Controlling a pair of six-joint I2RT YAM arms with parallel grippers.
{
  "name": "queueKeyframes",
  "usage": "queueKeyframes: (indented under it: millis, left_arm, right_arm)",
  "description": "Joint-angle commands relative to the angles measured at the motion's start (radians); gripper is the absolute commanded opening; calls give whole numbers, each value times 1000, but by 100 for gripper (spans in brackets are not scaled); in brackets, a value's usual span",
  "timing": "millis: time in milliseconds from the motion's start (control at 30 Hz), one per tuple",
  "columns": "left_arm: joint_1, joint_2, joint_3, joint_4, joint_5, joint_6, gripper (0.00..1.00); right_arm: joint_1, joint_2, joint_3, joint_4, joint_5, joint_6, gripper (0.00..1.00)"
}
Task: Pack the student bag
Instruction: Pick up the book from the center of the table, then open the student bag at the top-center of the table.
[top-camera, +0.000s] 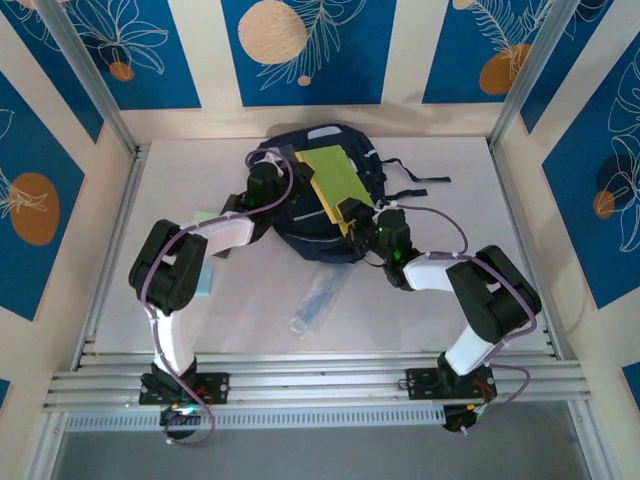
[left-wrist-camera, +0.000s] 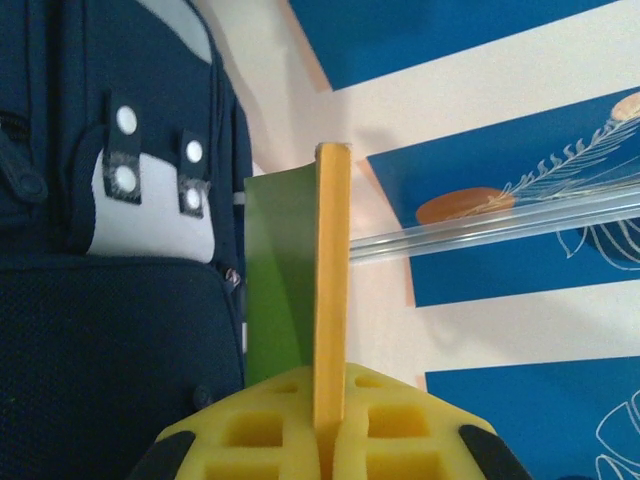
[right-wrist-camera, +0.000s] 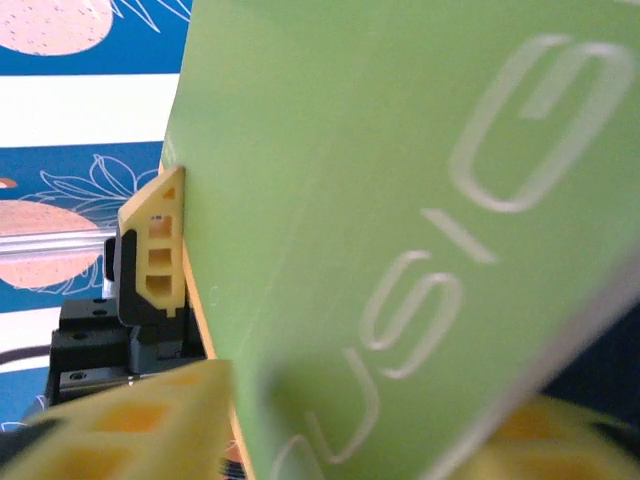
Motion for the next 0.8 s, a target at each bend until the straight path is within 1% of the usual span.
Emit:
queueKeyframes:
  millis: [0,33,67,100,167,200,267,333,433,500,600,667,767]
  left_arm:
    - [-9,-58,-26,75,18,-15,0]
    - [-9,-59,-31,75,23,-11,0]
    - [-9,-58,-34,68,31,-1,2]
    - [-9,-60,-35,55,43,16,12]
    - [-9,-61,-19,4,84,75,39]
    - [-9,-62,-4,-40,108,121,49]
    - [-9,-63,32,-141,146,231,60]
    - [-13,-59,74,-238,189,357,61]
    - [-35,-37,171,-449,216,591,62]
    - [-63,-3,266,-643,191,759,63]
    - [-105,75,415,-857,144,972,65]
    - [-122,128,502,-963,107,1072,68]
    - [-142,205,602,-1067,64,1181,73]
  right_arm:
    - [-21,-34,-11,73,32,-7,19]
    - [-28,-42,-11,65,20,-11,12]
    - [-36,-54,-11,57,10,-20,5]
    - [-44,-64,-14,50,3,-30,0]
    - [-72,-103,-18,4,-20,-55,0]
    - [-93,-128,-21,-28,-36,-73,0]
    - [-143,-185,-22,-123,-66,-117,0]
    - [-201,-249,-17,-236,-103,-175,0]
    - [-304,-344,-2,-425,-155,-268,0]
    - [-380,-398,-1,-518,-189,-316,0]
    - [-490,-462,-17,-607,-243,-358,0]
    - [-558,-500,-32,-641,-281,-373,0]
    - [-647,-555,-57,-682,-325,-390,0]
